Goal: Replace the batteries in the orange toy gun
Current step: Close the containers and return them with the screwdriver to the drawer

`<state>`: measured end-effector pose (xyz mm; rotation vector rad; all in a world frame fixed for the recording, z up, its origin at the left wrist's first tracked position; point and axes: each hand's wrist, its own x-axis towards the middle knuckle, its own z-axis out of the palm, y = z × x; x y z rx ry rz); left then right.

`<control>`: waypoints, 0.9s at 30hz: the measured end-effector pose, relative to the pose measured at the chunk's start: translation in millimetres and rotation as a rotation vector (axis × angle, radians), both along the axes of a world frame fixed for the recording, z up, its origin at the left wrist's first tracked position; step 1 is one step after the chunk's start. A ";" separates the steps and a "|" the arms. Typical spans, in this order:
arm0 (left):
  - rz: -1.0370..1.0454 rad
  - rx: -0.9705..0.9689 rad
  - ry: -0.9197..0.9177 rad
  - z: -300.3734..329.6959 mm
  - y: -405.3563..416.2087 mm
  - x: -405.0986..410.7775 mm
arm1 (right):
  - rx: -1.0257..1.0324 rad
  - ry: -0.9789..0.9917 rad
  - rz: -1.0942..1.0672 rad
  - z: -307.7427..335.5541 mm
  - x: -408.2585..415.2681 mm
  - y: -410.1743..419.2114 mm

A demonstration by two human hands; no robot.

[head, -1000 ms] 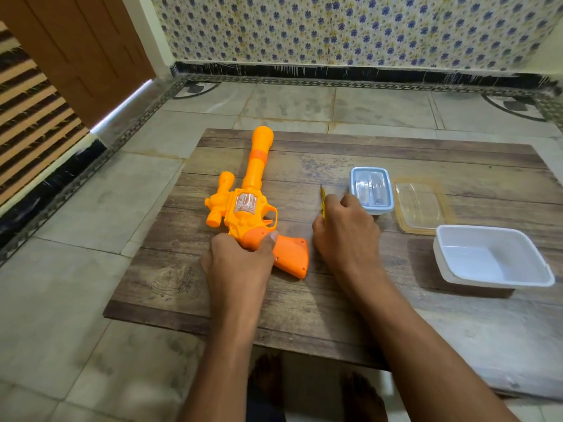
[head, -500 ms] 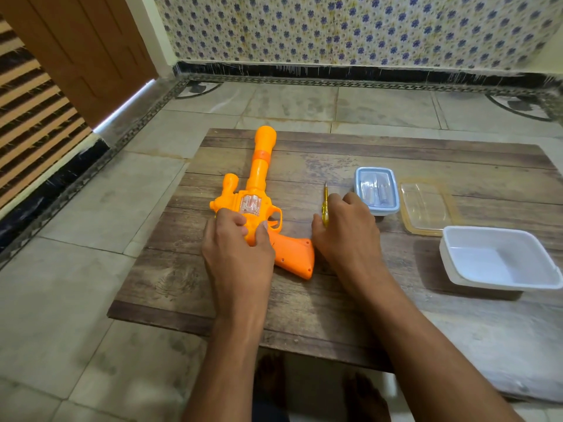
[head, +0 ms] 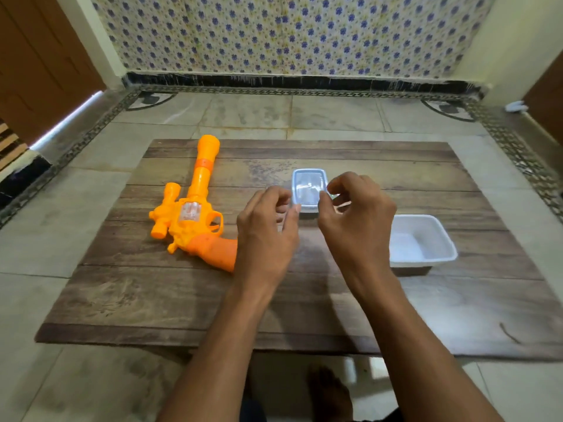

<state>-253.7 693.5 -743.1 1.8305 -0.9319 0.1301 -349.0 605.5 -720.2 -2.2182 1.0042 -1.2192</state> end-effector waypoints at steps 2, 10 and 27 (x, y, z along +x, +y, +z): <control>-0.088 0.069 -0.036 1.3 -14.3 -13.3 | 0.011 -0.025 -0.032 4.7 -19.5 -10.6; -0.395 0.662 -0.463 31.3 -96.3 -14.0 | 0.151 0.041 -0.226 4.3 -71.1 -57.7; -0.639 0.922 -0.219 36.1 -184.1 10.0 | 0.302 0.074 -0.286 -11.7 -98.0 -93.6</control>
